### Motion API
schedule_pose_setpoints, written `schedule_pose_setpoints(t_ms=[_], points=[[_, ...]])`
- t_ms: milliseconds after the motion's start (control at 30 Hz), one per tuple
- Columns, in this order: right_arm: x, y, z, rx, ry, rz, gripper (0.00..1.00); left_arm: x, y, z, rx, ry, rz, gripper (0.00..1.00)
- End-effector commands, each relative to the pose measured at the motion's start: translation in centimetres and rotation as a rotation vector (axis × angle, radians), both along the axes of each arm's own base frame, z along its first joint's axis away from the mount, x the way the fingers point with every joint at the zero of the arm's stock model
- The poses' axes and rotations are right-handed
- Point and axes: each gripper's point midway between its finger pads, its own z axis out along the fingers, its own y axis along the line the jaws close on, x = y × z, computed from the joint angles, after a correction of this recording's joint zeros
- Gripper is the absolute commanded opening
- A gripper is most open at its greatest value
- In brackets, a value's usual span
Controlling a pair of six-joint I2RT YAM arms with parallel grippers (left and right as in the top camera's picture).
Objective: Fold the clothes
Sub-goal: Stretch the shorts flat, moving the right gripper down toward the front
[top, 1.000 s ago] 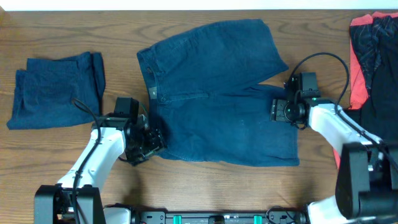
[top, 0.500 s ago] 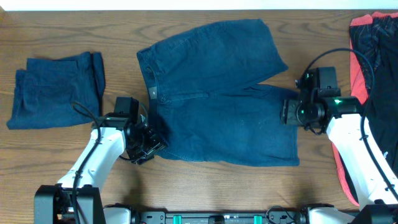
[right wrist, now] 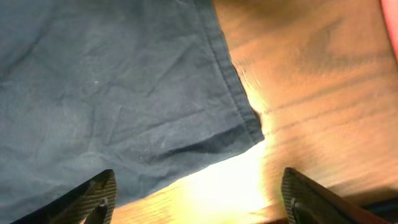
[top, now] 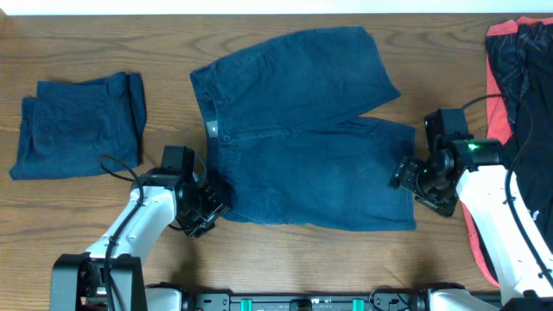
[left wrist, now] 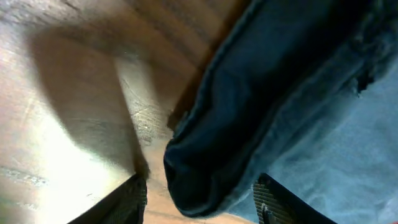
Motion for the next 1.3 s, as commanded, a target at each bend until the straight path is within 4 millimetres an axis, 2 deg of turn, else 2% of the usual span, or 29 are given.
schedule_pose_setpoints(t_ms=[0, 100, 167, 300, 400, 633, 933, 1033, 1267], points=[[-1.6, -0.6, -1.2, -0.017, 0.052, -0.195, 0.92, 0.2, 0.3, -0.2, 0.014, -0.011, 0.021, 0.46], [-3.0, -0.6, -2.5, -0.023, 0.101, -0.277, 0.93, 0.8, 0.2, -0.2, 0.013, -0.039, 0.021, 0.31], [-3.7, -0.7, -3.1, -0.029, 0.122, -0.312, 0.92, 1.2, 0.2, -0.1, 0.012, -0.053, 0.021, 0.27], [-3.9, -0.7, -3.5, -0.029, 0.124, -0.315, 0.92, 1.5, 0.3, -0.2, 0.018, -0.066, 0.022, 0.19], [-4.2, -0.7, -3.5, -0.032, 0.136, -0.325, 0.92, 1.4, 0.3, -0.2, 0.017, -0.065, 0.021, 0.06], [-5.5, -0.7, -4.0, -0.040, 0.185, -0.367, 0.91, 1.4, 0.3, -0.1, 0.014, -0.065, 0.021, 0.06], [-7.5, 0.0, -7.0, 0.001, 0.226, -0.428, 0.88, 1.4, 0.3, -0.1, 0.015, -0.066, 0.021, 0.06], [-7.3, 0.0, -8.0, 0.007, 0.201, -0.452, 0.87, 1.4, 0.3, -0.1, 0.018, -0.066, 0.021, 0.06], [-5.3, 0.1, -10.8, 0.050, 0.063, -0.511, 0.86, 1.4, 0.3, -0.2, 0.021, -0.078, -0.016, 0.06]])
